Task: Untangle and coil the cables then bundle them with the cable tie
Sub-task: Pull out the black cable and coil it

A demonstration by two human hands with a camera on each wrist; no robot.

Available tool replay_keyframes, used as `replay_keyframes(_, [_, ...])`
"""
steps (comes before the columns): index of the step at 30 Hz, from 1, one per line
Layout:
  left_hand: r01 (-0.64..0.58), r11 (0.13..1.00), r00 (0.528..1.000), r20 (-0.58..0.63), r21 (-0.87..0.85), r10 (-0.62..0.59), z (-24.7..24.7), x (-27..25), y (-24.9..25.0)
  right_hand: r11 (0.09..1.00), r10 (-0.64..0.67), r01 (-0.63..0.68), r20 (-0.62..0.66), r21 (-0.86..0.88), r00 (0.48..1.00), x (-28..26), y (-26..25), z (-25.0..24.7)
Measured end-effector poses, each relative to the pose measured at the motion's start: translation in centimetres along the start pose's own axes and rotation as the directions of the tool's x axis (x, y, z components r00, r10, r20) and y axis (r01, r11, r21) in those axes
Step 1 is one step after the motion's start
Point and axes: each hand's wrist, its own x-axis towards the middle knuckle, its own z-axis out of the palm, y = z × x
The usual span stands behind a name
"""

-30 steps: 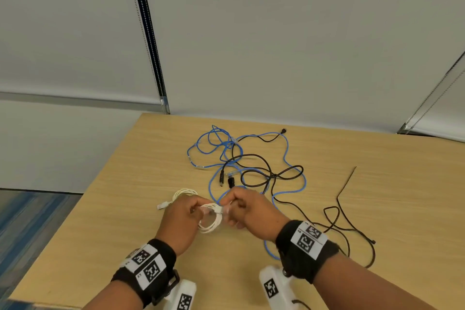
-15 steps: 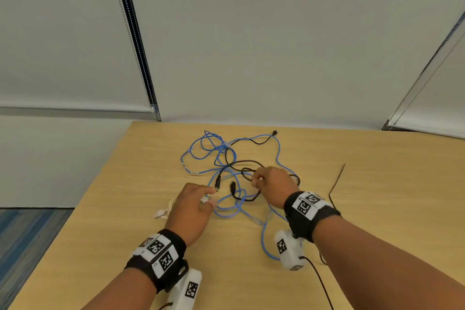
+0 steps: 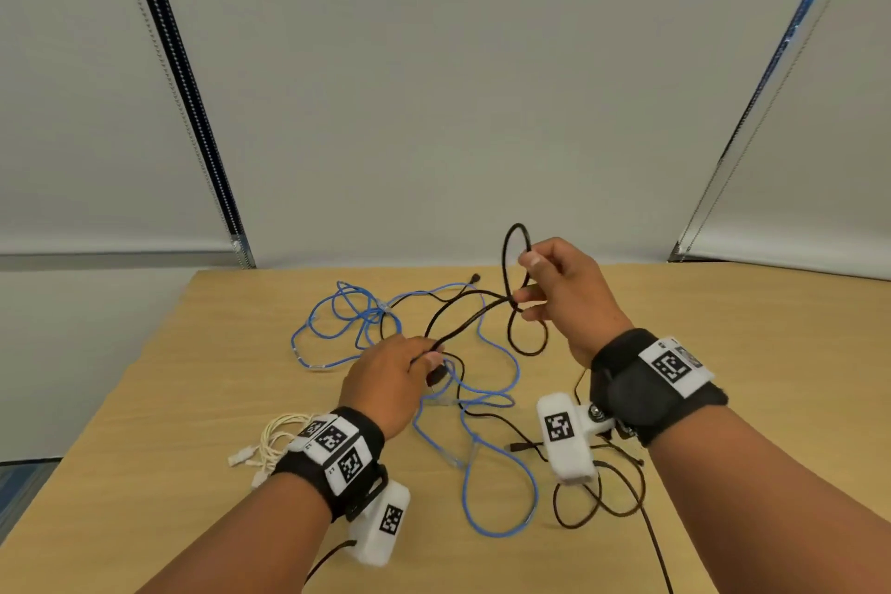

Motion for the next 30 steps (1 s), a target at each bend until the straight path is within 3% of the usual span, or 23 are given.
replay_keyframes(4, [0.104, 0.995, 0.994, 0.013, 0.0, -0.104, 0.5, 0.4, -0.9, 0.998, 0.045, -0.045, -0.006, 0.042, 0.999, 0.2, 0.0, -2.3])
replay_keyframes(9, [-0.086, 0.979, 0.989, -0.132, -0.187, 0.061, 1.2, 1.4, 2.4, 0.998, 0.055, -0.056, 0.026, 0.032, 0.998, 0.2, 0.5, -2.7])
replay_keyframes(13, [-0.22, 0.939, 0.96, -0.227, -0.264, 0.161, 0.2, 2.4, 4.9, 0.966, -0.066, 0.082, 0.07, -0.244, 0.995, 0.0, 0.8, -3.0])
replay_keyframes(17, [-0.222, 0.906, 0.967, -0.202, -0.361, 0.156, -0.3, 2.8, 6.7, 0.919, -0.097, 0.225, 0.369, -0.323, 0.924, -0.8, 0.9, -2.2])
replay_keyframes(22, [-0.249, 0.89, 0.943, -0.307, -0.382, 0.131, -0.5, 3.1, 7.1, 0.878, -0.06, 0.198, 0.309, -0.436, 0.949, -0.5, 1.8, -3.5])
replay_keyframes(25, [-0.185, 0.803, 0.959, -0.284, -0.566, 0.021, -1.1, 3.4, 6.8, 0.843, -0.026, 0.197, 0.328, -0.501, 0.944, -0.2, 2.5, -5.3])
replay_keyframes(30, [-0.119, 0.563, 0.941, -0.275, -0.817, -0.199, -2.1, 3.9, 6.9, 0.802, 0.061, 0.175, 0.371, -0.57, 0.927, -0.6, 4.0, -6.4])
